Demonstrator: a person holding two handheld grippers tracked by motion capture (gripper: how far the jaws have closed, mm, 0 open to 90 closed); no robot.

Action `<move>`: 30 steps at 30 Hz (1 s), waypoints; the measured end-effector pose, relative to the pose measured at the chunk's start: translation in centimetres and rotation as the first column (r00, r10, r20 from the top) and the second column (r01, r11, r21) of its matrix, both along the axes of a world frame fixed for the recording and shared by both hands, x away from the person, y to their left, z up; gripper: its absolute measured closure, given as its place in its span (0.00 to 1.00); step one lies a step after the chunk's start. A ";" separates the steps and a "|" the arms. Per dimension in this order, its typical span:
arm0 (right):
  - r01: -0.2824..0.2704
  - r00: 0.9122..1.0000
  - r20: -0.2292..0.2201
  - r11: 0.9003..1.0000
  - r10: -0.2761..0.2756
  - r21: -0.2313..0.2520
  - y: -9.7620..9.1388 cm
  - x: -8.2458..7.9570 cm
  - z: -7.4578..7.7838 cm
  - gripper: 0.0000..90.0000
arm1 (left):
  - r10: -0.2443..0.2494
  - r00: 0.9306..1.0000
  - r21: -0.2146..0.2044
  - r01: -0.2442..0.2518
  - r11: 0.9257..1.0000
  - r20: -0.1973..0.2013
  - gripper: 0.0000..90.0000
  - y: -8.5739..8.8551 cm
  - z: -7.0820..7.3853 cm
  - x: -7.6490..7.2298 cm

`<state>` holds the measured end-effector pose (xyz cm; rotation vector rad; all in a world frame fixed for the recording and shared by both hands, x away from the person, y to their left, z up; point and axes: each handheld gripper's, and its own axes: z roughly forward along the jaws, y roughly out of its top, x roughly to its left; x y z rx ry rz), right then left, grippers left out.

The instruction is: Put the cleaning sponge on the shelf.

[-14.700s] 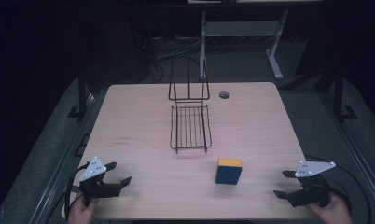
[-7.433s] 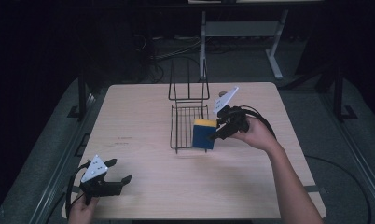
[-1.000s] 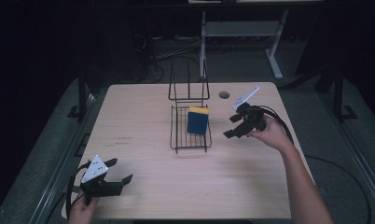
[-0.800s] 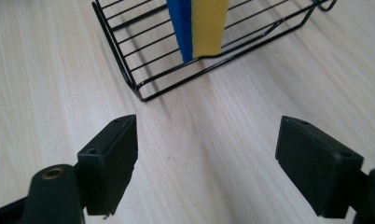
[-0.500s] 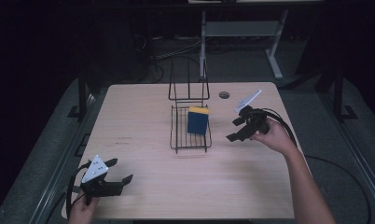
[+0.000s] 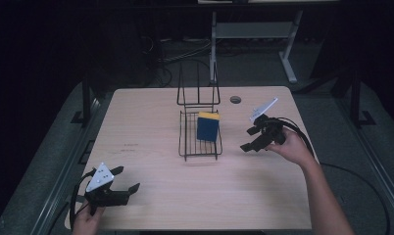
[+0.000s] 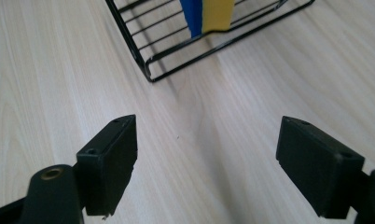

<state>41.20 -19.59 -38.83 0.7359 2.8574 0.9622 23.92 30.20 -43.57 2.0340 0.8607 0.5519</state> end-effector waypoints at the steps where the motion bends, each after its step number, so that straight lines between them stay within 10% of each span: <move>1: 0.000 1.000 -0.005 1.000 0.000 -0.006 -0.1 0.0 -0.1 0.22 | 0.000 1.000 0.000 0.000 1.000 0.000 0.18 0.0 0.0 0.0; 30: 0.042 0.999 -0.025 0.999 -0.041 0.022 -2.3 -2.9 -2.4 0.22 | -0.001 1.000 0.000 0.001 1.000 -0.003 0.18 -0.1 -0.1 0.0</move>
